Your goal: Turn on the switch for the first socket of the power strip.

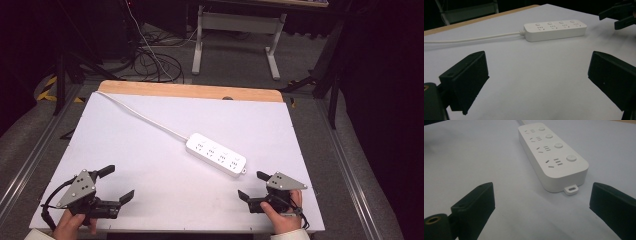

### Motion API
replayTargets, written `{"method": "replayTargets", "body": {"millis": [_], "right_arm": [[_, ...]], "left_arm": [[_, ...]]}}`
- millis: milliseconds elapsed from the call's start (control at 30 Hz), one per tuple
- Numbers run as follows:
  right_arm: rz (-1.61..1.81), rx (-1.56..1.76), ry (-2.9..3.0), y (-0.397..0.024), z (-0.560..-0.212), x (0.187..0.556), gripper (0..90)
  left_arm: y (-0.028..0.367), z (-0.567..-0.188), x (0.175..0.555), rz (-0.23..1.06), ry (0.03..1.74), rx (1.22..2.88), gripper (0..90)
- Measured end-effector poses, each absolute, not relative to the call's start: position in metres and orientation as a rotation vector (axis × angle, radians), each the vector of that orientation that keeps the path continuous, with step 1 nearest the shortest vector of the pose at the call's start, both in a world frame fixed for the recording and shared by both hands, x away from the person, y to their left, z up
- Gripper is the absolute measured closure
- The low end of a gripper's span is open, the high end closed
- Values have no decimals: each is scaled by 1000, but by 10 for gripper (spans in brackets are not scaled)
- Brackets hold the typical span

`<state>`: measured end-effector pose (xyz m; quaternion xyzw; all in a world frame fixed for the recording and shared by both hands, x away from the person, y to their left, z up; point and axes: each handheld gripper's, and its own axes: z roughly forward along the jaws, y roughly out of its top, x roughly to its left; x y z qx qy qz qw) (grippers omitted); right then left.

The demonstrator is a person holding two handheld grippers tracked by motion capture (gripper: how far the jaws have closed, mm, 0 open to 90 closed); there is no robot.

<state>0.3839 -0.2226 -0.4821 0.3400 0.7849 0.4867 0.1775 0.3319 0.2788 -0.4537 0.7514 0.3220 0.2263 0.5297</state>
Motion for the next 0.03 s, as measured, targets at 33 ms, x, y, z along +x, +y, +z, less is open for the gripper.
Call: {"method": "replayTargets", "body": {"millis": [33], "right_arm": [[1377, 962, 2221, -223, -482, 384, 70]], "left_arm": [[279, -454, 332, 540, 769, 1794, 37]]}}
